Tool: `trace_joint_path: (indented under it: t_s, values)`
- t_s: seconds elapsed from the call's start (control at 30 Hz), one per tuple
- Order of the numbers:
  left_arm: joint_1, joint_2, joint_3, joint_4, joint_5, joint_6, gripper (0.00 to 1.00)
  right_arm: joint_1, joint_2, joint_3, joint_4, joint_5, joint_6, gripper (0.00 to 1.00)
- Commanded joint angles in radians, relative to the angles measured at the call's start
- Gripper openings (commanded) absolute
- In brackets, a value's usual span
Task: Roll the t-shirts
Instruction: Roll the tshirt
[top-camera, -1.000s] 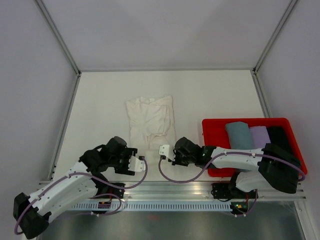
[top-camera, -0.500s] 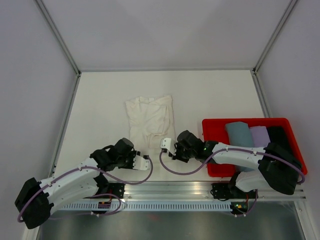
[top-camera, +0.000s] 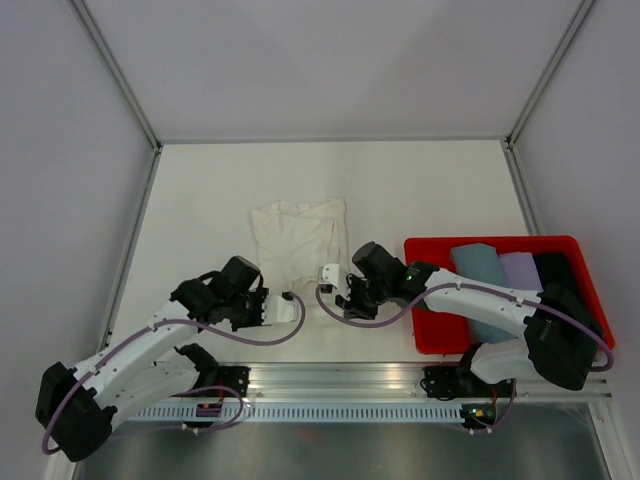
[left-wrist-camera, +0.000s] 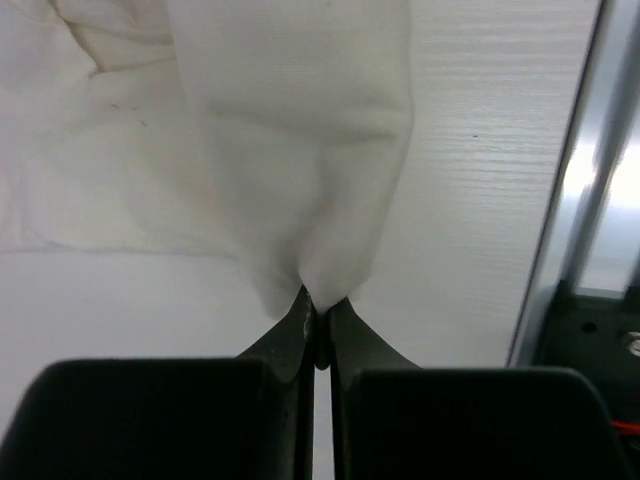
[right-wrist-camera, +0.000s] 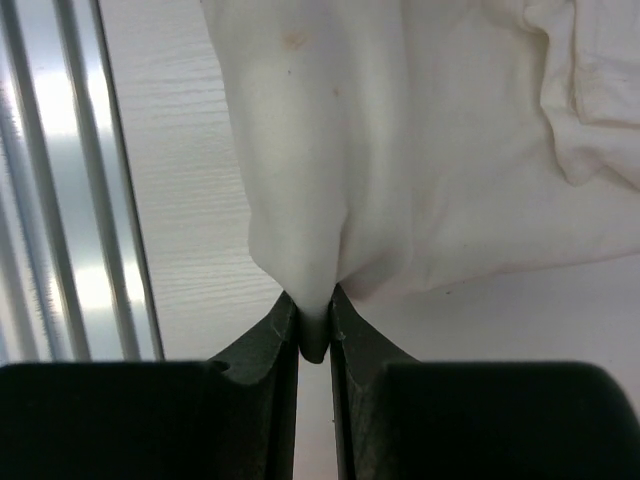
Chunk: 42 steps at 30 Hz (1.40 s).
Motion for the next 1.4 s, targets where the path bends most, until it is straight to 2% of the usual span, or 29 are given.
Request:
trace_joint_path:
  t_s: [0.0, 0.13, 0.17, 0.3, 0.4, 0.5, 0.57, 0.6, 0.73, 0.9, 0.97, 1.0, 1.17, 1.37]
  values:
    - [0.08, 0.068, 0.122, -0.194, 0.226, 0.0, 0.02, -0.006, 0.024, 0.092, -0.122, -0.189, 0.037, 0.03]
    - [0.171, 0.165, 0.166, -0.332, 0.379, 0.068, 0.02, -0.006, 0.002, 0.072, -0.11, -0.255, 0.122, 0.01]
    - [0.183, 0.179, 0.168, -0.361, 0.387, 0.081, 0.02, -0.008, -0.009, 0.045, -0.079, -0.276, 0.19, 0.02]
    - [0.228, 0.268, 0.191, -0.427, 0.424, 0.164, 0.02, -0.027, 0.009, 0.031, -0.031, -0.365, 0.254, 0.02]
    - [0.267, 0.38, 0.235, -0.517, 0.455, 0.239, 0.02, -0.069, 0.086, 0.04, -0.028, -0.455, 0.338, 0.02]
    - [0.352, 0.475, 0.275, -0.524, 0.45, 0.302, 0.02, -0.112, 0.152, 0.023, -0.009, -0.48, 0.386, 0.02]
    - [0.402, 0.544, 0.307, -0.503, 0.45, 0.321, 0.02, -0.144, 0.182, 0.014, 0.008, -0.483, 0.392, 0.07]
    - [0.416, 0.567, 0.315, -0.498, 0.452, 0.325, 0.02, -0.156, 0.202, 0.012, 0.018, -0.48, 0.393, 0.13]
    - [0.456, 0.656, 0.318, -0.451, 0.446, 0.344, 0.05, -0.241, 0.238, 0.011, 0.028, -0.442, 0.393, 0.22]
    - [0.465, 0.708, 0.315, -0.377, 0.424, 0.318, 0.14, -0.267, 0.259, 0.02, 0.028, -0.413, 0.386, 0.34]
    - [0.47, 0.725, 0.337, -0.349, 0.406, 0.298, 0.21, -0.268, 0.262, 0.034, 0.013, -0.378, 0.39, 0.42]
    - [0.476, 0.733, 0.346, -0.348, 0.4, 0.286, 0.28, -0.268, 0.258, 0.037, 0.01, -0.373, 0.39, 0.45]
    - [0.499, 0.696, 0.393, -0.361, 0.377, 0.272, 0.43, -0.275, 0.173, 0.029, 0.007, -0.313, 0.393, 0.46]
    - [0.536, 0.607, 0.427, -0.406, 0.357, 0.227, 0.45, -0.284, 0.005, 0.012, -0.007, -0.229, 0.452, 0.47]
